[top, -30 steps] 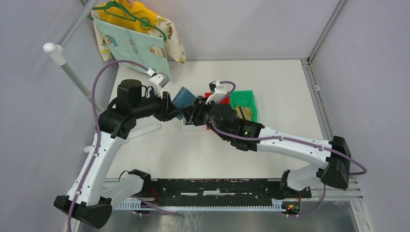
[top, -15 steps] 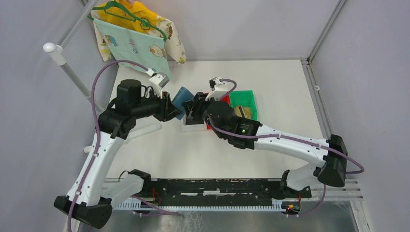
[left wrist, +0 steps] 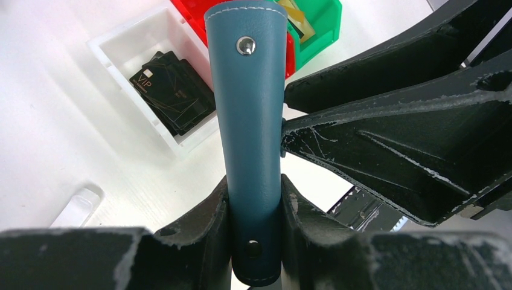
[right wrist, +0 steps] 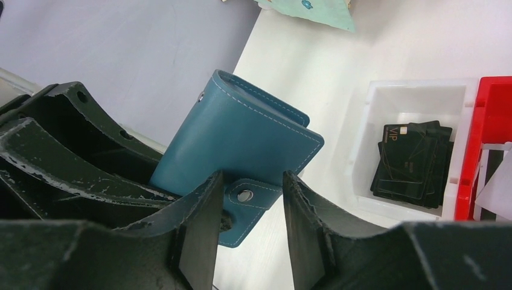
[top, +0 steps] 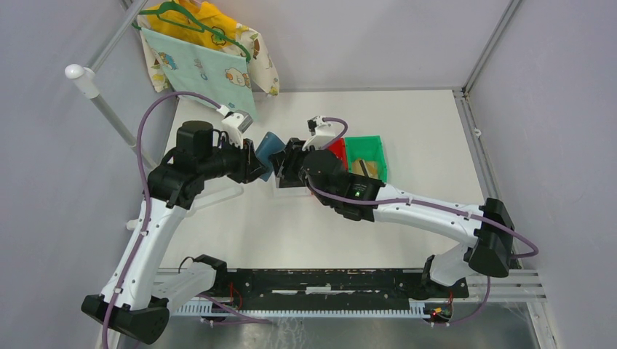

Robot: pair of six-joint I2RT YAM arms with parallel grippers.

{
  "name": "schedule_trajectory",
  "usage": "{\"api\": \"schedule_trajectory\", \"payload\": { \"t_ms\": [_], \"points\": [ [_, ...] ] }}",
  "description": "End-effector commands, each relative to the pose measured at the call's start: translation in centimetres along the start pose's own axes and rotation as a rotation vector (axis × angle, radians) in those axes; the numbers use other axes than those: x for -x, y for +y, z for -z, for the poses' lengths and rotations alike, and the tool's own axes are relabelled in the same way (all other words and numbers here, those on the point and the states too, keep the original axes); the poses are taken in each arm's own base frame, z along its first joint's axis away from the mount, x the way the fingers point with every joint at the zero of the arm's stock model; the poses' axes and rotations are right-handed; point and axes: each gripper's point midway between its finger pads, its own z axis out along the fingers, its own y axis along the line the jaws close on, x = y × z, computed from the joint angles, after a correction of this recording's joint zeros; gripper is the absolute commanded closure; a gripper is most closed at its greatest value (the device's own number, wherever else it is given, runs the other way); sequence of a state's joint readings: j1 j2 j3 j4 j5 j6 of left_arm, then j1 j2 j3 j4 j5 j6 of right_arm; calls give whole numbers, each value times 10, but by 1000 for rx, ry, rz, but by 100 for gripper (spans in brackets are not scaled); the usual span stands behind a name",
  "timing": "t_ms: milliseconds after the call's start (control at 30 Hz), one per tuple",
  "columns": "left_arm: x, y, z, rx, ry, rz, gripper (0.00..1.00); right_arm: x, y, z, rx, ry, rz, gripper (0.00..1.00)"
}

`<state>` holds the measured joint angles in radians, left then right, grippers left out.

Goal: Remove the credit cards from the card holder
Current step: Open the card holder at the center of the board.

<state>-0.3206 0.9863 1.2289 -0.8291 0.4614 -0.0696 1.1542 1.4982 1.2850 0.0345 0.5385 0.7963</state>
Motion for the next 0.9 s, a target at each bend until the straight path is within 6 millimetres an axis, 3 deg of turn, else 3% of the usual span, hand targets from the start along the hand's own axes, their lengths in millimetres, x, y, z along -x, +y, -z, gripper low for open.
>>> {"api": "schedule_trajectory", "payload": {
  "t_ms": [0,167,300,433,567,867],
  "points": [
    [30,-37,15,-153,-110,-102,98,1,23,-4,62,4,-41,55],
    [30,-38,15,-159,-108,-101,98,-9,25,-3,71,26,-37,60],
    [30,-38,15,-159,-108,-104,98,-12,30,4,85,24,-18,49],
    [30,-37,14,-158,-105,-103,98,-13,31,9,81,24,-5,48],
    [32,-38,15,-157,-111,-101,98,-17,30,8,81,31,-7,56],
    [36,-40,18,-162,-120,-102,98,-28,29,17,85,50,27,59]
  ]
}}
